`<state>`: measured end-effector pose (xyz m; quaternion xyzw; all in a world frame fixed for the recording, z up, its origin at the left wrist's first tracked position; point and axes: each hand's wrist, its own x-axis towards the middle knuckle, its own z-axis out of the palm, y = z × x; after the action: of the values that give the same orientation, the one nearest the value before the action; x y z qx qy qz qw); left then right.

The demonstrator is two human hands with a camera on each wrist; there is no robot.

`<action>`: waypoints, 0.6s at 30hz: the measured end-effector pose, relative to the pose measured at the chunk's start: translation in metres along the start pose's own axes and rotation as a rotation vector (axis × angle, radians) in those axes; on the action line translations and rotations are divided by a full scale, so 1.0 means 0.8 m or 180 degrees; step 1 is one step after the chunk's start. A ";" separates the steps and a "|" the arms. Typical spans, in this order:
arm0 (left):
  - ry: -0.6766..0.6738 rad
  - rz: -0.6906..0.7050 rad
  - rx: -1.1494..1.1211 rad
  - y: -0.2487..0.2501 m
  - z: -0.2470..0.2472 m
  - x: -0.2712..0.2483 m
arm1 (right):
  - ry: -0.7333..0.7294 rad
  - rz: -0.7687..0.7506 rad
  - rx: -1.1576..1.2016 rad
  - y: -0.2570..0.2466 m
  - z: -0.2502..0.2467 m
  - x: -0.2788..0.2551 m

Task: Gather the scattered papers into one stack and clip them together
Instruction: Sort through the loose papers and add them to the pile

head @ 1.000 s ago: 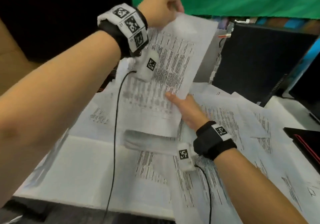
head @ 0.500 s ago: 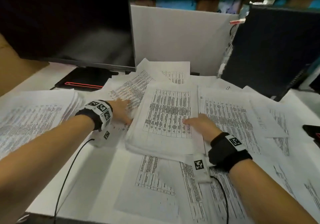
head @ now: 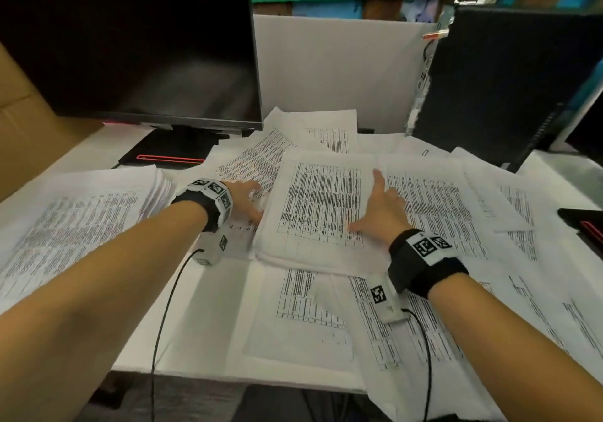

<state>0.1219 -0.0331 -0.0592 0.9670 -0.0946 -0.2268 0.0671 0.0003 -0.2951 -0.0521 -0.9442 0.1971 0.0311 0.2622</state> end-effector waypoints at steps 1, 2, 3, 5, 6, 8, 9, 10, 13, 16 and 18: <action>-0.0054 0.0015 0.0034 0.000 0.002 0.000 | 0.0089 -0.0185 -0.0278 -0.001 0.001 -0.001; 0.0012 0.0014 0.0099 -0.001 0.007 0.003 | 0.0006 -0.0357 -0.0430 -0.002 0.004 -0.001; 0.0150 0.0019 0.0184 -0.001 0.011 0.004 | -0.0237 -0.0459 -0.0407 -0.004 0.006 0.000; 0.0331 0.0039 0.0308 -0.003 0.019 0.009 | -0.0849 -0.0457 -0.0334 -0.006 0.008 0.002; 0.0353 0.0058 0.0331 -0.003 0.021 0.011 | -0.1022 -0.0439 -0.0375 -0.006 0.007 0.003; 0.0310 0.0030 0.0305 -0.005 0.015 0.009 | -0.1126 -0.0443 -0.0437 -0.006 0.006 0.005; 0.0252 -0.0002 0.0213 -0.009 0.005 0.008 | -0.1133 -0.0464 -0.0444 -0.005 0.007 0.006; 0.0163 -0.0037 0.0083 -0.012 -0.007 0.008 | -0.1140 -0.0474 -0.0450 -0.004 0.007 0.007; 0.0251 -0.0297 -0.0407 -0.029 -0.041 0.020 | -0.1163 -0.0480 -0.0459 0.002 0.011 0.011; 0.1067 -0.0615 -0.0507 -0.051 -0.064 0.037 | -0.1184 -0.0515 -0.0549 0.002 0.011 0.015; 0.1233 -0.0831 -0.0642 -0.061 -0.071 0.041 | -0.1210 -0.0508 -0.0682 -0.002 0.008 0.017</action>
<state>0.1841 0.0124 -0.0310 0.9849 0.0689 -0.0523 0.1503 0.0135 -0.2955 -0.0591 -0.9564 0.0645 0.2083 0.1945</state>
